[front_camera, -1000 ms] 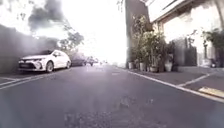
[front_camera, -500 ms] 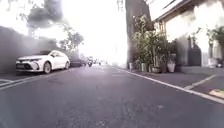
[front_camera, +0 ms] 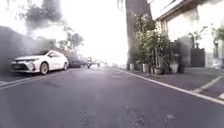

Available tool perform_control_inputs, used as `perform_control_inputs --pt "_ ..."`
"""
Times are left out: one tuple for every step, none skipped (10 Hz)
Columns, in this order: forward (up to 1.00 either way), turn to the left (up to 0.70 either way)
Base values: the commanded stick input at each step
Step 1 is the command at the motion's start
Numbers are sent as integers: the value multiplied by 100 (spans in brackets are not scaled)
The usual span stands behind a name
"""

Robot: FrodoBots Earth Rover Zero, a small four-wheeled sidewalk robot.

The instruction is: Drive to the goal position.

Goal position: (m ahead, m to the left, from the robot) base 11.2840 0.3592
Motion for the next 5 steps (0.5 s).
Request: perform_control_inputs --pt "45 2" --pt "45 2" --pt "45 2" --pt "45 2" --pt "45 2"
